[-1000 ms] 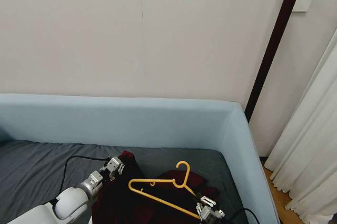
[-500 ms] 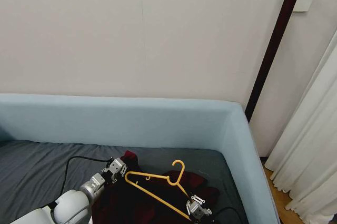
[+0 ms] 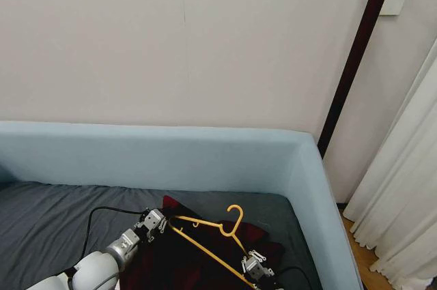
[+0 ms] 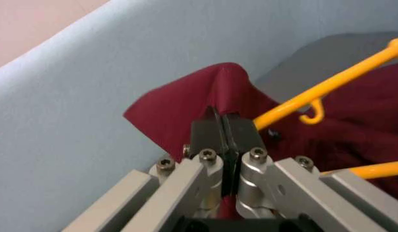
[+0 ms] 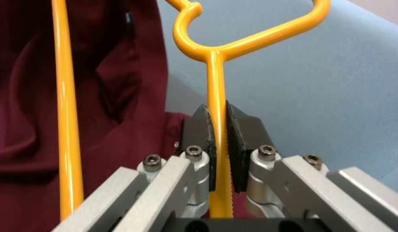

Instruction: Pick up the clothes from the sofa and hang them on the clothes hanger.

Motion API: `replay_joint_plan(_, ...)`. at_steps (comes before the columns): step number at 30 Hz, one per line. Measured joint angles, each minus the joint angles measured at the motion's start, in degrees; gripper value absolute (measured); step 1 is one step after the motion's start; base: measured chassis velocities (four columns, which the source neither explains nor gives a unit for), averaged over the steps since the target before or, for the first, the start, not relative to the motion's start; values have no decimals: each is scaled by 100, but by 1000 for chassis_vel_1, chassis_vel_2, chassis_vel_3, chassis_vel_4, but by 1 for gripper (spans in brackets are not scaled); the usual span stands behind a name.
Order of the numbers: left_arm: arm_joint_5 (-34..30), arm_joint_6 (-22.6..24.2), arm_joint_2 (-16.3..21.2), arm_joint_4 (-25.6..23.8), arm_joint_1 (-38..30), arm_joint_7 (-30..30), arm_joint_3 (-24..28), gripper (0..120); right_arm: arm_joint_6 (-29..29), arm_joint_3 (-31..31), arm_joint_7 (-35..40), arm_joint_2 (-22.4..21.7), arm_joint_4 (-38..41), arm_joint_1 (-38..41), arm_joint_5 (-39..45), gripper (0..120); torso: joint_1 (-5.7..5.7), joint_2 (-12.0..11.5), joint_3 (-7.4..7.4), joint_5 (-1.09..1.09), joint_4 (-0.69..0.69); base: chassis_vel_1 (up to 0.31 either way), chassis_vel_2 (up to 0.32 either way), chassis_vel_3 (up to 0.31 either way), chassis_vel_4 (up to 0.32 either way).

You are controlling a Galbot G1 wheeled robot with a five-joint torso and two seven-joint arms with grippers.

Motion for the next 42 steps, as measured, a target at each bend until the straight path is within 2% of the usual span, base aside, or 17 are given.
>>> replay_joint_plan(3, -27, 56, -79, -11, -106, -65, 139, 0, -9, 2, 10, 17, -9, 13, 4, 5, 0, 0, 0, 0, 0, 0, 0, 0, 0)
replay_joint_plan(6, -136, 203, -195, -94, -478, -217, 592, 0, 0, 16, 26, 5, -41, 46, -132, 5, 0, 0, 0, 0, -1, 0, 0, 0, 0)
replay_joint_plan(11, -343, 396, -264, -317, -1008, -355, 1035, 0, 83, 94, 61, -110, -70, 151, -465, 5, 0, 0, 0, 2, -3, 0, 0, 0, 0)
replay_joint_plan(16, -499, 534, -292, -512, -1273, -460, 1244, 0, 165, 228, 224, -222, -115, 337, -822, 5, 0, 0, 0, 1, 0, 0, 0, 0, 0)
replay_joint_plan(25, -628, 873, -293, -871, -1489, -675, 1345, 0, -85, 313, 422, -336, -174, 507, -1006, 5, 0, 0, 0, 2, -1, 0, 0, 0, 0)
replay_joint_plan(34, -527, 894, -439, -385, -1578, -934, 1179, 0, -90, 491, 408, -644, 66, 288, -1017, 5, 0, 0, 0, 0, -2, 0, 0, 0, 0)
replay_joint_plan(42, -427, 945, -465, -434, -1615, -1018, 1181, 0, -213, 700, 455, -808, 174, 234, -901, 5, 0, 0, 0, 0, -1, 0, 0, 0, 0)
